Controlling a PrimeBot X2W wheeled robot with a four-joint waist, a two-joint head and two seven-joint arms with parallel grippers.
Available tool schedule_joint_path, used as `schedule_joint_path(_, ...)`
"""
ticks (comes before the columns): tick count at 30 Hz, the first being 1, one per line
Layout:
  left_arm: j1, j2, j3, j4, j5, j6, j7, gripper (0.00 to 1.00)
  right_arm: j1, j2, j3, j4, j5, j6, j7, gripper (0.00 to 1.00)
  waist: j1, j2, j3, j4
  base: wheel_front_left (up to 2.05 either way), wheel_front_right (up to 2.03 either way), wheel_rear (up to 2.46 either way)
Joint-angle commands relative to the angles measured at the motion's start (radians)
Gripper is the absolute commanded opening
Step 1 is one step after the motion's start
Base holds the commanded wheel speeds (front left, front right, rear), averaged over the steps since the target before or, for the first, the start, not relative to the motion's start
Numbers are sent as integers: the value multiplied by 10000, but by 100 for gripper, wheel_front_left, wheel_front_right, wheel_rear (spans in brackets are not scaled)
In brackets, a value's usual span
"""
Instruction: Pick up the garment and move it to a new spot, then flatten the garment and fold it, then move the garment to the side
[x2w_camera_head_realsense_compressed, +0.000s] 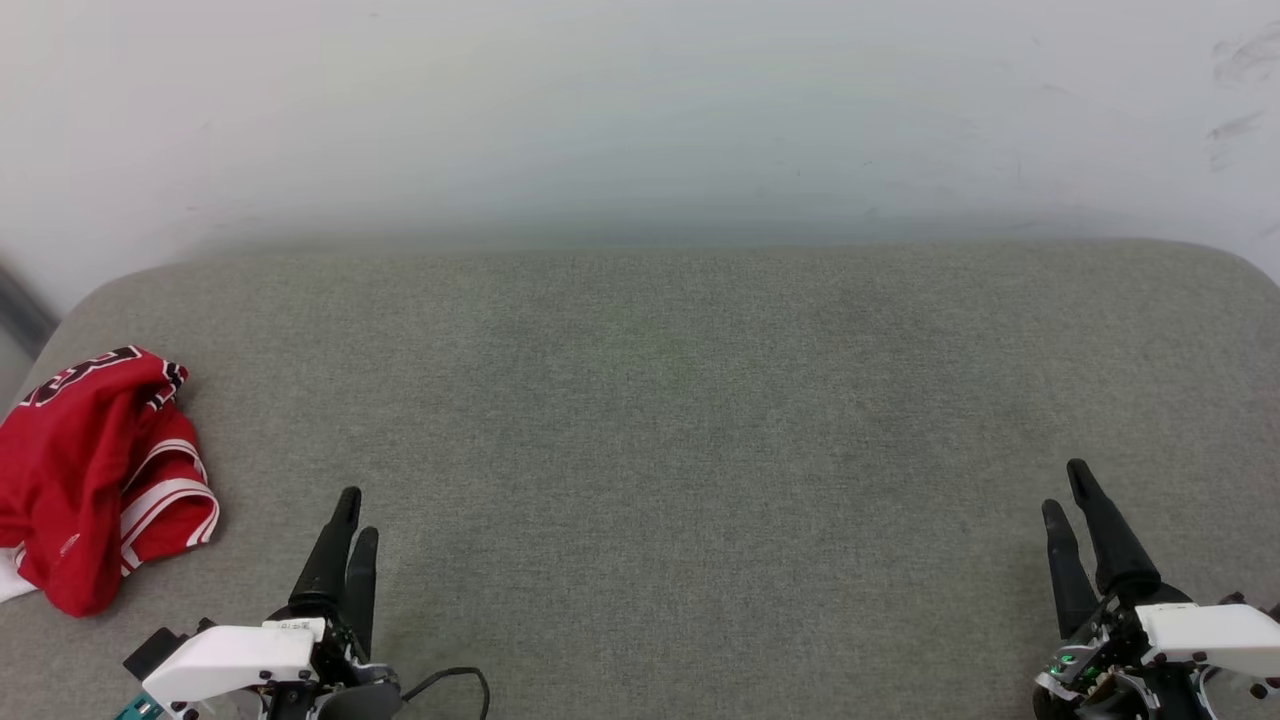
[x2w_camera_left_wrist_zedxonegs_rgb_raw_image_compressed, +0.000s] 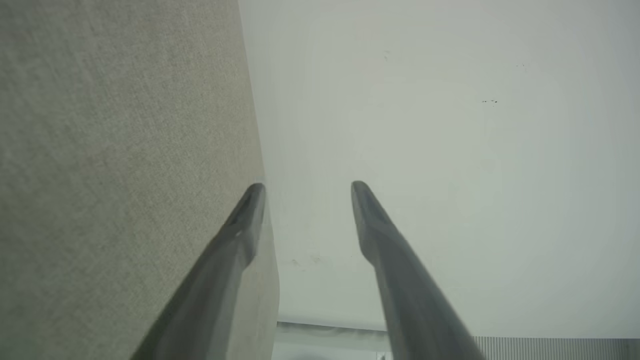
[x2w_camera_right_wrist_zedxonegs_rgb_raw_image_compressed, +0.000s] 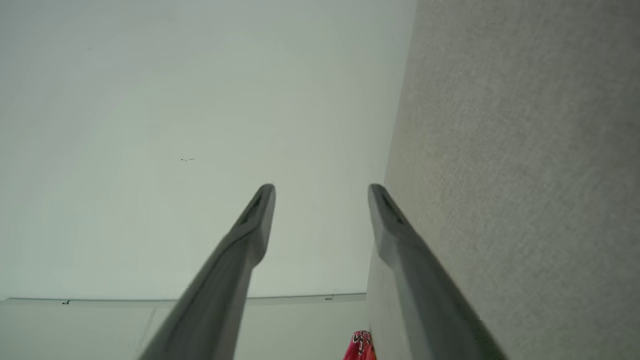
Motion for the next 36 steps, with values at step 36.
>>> schedule_joint_path(36, -226, 217, -955, -1072, 6561, -23, -1627, 100, 38, -27, 585, -1168, -7454, 12, -1581, 100, 0, 0, -110, 60, 0, 0, 0)
